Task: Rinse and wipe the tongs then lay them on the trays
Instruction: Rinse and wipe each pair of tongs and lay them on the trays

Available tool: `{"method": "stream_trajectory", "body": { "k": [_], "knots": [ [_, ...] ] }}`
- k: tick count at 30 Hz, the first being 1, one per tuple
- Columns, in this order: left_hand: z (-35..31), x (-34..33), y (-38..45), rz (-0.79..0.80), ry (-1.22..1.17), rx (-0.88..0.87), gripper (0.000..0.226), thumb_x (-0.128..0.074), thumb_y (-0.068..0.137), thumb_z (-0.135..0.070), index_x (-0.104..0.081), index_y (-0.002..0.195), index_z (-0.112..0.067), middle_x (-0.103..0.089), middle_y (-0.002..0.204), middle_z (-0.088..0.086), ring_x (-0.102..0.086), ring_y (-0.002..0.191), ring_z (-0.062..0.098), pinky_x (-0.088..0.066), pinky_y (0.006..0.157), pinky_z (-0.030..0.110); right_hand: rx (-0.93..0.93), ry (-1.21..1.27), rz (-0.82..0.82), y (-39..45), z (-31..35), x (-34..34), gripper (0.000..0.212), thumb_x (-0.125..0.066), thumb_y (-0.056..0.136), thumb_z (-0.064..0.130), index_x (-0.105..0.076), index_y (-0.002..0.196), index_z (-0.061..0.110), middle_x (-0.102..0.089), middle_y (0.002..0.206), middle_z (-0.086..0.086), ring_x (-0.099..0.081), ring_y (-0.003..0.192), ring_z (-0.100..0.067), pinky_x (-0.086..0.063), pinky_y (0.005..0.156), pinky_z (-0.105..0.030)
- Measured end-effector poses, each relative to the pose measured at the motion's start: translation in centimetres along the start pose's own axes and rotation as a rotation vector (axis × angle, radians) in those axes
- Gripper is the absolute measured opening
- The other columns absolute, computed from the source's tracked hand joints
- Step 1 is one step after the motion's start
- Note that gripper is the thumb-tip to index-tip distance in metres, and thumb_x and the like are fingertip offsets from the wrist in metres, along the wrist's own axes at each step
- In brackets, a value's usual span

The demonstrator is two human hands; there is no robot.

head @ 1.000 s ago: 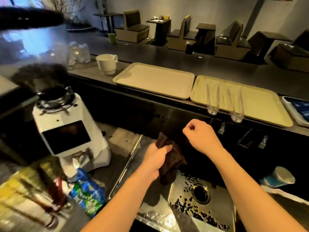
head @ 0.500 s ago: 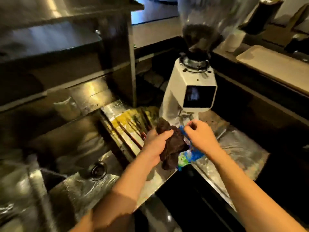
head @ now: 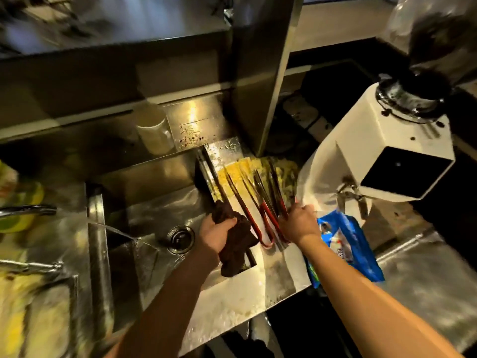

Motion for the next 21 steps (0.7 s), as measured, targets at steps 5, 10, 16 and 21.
{"method": "stream_trajectory", "body": {
  "k": [5, 10, 16, 21],
  "knots": [
    [0.6, -2.0, 0.4, -0.024, 0.036, -0.012, 0.004, -0.062, 0.093, 0.0, -0.059, 0.092, -0.003, -0.059, 0.087, 0.019, -0.062, 0.085, 0.033, -0.051, 0.085, 0.05, 0.05, -0.101, 0.066, 2.6, -1.1, -0.7, 0.035, -0.053, 0.097, 0.03, -0.054, 0.119, 0.003, -0.049, 0.122, -0.022, -0.053, 0.112, -0.04, -0.049, 0.097, -0.048],
    [0.8, -3.2, 0.6, -0.086, 0.002, -0.002, 0.02, -0.068, 0.09, -0.007, -0.065, 0.11, -0.007, -0.071, 0.104, 0.015, -0.07, 0.097, 0.032, -0.054, 0.094, 0.048, 0.06, 0.029, -0.024, 3.4, -1.1, 0.4, 0.025, -0.035, 0.097, 0.008, -0.049, 0.116, -0.001, -0.046, 0.119, -0.024, -0.056, 0.106, -0.046, -0.048, 0.087, -0.049],
    [0.4, -3.0, 0.3, -0.123, -0.043, 0.01, 0.019, -0.07, 0.088, -0.009, -0.067, 0.107, -0.009, -0.072, 0.107, 0.018, -0.07, 0.102, 0.036, -0.052, 0.1, 0.053, 0.154, -0.07, -0.009, 3.3, -1.5, 1.6, 0.025, -0.038, 0.099, 0.013, -0.047, 0.12, 0.002, -0.051, 0.121, -0.022, -0.056, 0.107, -0.037, -0.049, 0.088, -0.044],
    [0.2, -1.9, 0.1, -0.092, -0.074, -0.008, 0.034, -0.07, 0.088, -0.009, -0.062, 0.12, 0.0, -0.071, 0.105, 0.02, -0.071, 0.099, 0.04, -0.057, 0.091, 0.049, 0.167, -0.086, -0.06, 2.6, -1.2, 2.2, 0.02, -0.041, 0.099, 0.015, -0.05, 0.114, 0.005, -0.055, 0.114, -0.017, -0.054, 0.092, -0.026, -0.049, 0.08, -0.034]
  ]
}}
Point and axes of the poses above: each hand's wrist, its own y-axis towards the middle knuckle, its own x-axis out of the back of the hand, z = x × y, the point moved 7 cm from there along y, towards the middle knuckle
